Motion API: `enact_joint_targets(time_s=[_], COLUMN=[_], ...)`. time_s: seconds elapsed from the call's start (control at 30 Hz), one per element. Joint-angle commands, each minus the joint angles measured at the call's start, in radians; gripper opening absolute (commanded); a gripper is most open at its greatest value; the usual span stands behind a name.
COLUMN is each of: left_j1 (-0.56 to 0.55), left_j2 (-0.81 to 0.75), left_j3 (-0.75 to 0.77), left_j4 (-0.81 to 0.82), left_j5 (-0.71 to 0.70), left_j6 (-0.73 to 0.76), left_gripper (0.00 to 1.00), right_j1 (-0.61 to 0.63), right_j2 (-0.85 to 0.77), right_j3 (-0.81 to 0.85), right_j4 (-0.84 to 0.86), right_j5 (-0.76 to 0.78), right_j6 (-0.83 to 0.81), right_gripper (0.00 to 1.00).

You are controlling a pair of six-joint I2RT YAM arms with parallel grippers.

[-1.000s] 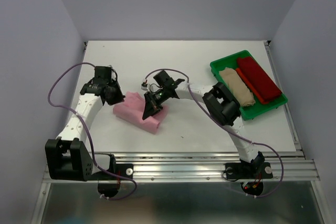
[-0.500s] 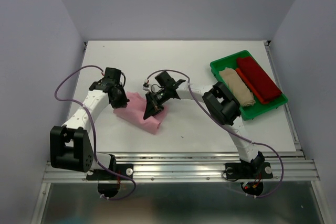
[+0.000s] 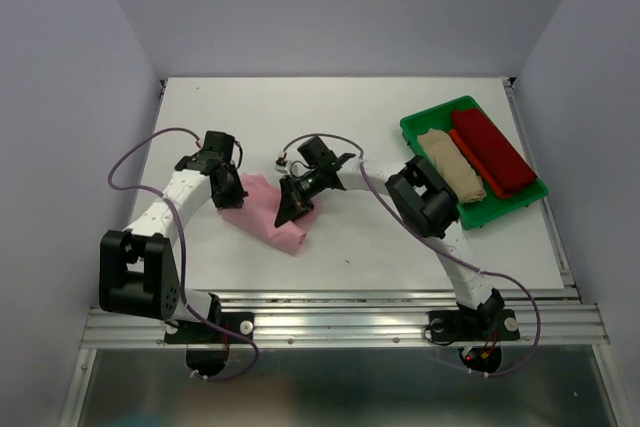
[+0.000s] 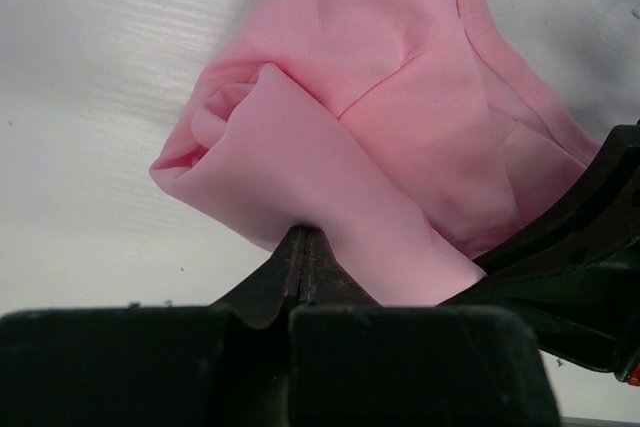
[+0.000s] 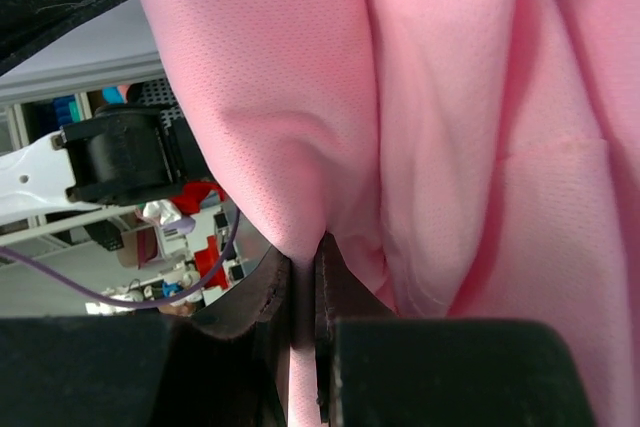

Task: Roll the t-shirts
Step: Roll the T-shirt to the center of the board.

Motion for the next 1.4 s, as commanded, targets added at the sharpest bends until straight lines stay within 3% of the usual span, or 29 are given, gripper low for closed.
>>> enact_joint_targets(time_s=[0.0,0.1,0.17,0.2,0.3,0.5,0.6,0.67,0.7,0.73,0.83,1.37], left_j1=[-0.006,-0.006,-0.006,-0.006,-0.006,-0.006,-0.005,-0.006,-0.006,-0.006,-0.006,-0.006], left_j2=[0.051,0.086,0.1,0.107,0.127,0.138,0.143,0.147,0.154,0.155,0.164,0.17], left_j3=[-0.009,-0.002,-0.004,-0.002,-0.005,-0.006,0.004,0.01,0.011,0.011,0.016,0.039], left_j4=[0.065,0.097,0.117,0.123,0.13,0.142,0.143,0.142,0.143,0.145,0.148,0.14], left_j5=[-0.006,0.0,0.003,0.005,0.005,0.008,0.008,0.008,0.008,0.009,0.015,0.005], left_j6=[-0.009,-0.013,-0.016,-0.016,-0.016,-0.022,-0.024,-0.024,-0.024,-0.024,-0.027,-0.019], left_gripper=[0.0,0.0,0.0,0.0,0.0,0.0,0.0,0.0,0.0,0.0,0.0,0.0], right_j1=[-0.007,-0.007,-0.007,-0.007,-0.007,0.007,0.05,0.076,0.099,0.108,0.13,0.15], right_j2=[-0.041,-0.088,-0.118,-0.154,-0.225,-0.394,-0.435,-0.447,-0.455,-0.458,-0.457,-0.363], right_j3=[-0.023,-0.046,-0.062,-0.081,-0.116,-0.194,-0.204,-0.204,-0.21,-0.213,-0.233,-0.333], right_j4=[0.028,0.026,0.025,0.022,0.012,-0.03,-0.086,-0.106,-0.116,-0.116,-0.116,-0.069], right_j5=[0.074,0.141,0.209,0.235,0.339,0.512,0.62,0.672,0.716,0.732,0.776,0.967], right_j6=[-0.008,-0.019,-0.031,-0.036,-0.065,-0.116,-0.157,-0.185,-0.189,-0.191,-0.192,-0.223], right_gripper=[0.02,0.07,0.24,0.38,0.57,0.61,0.6,0.51,0.33,0.22,0.01,0.01])
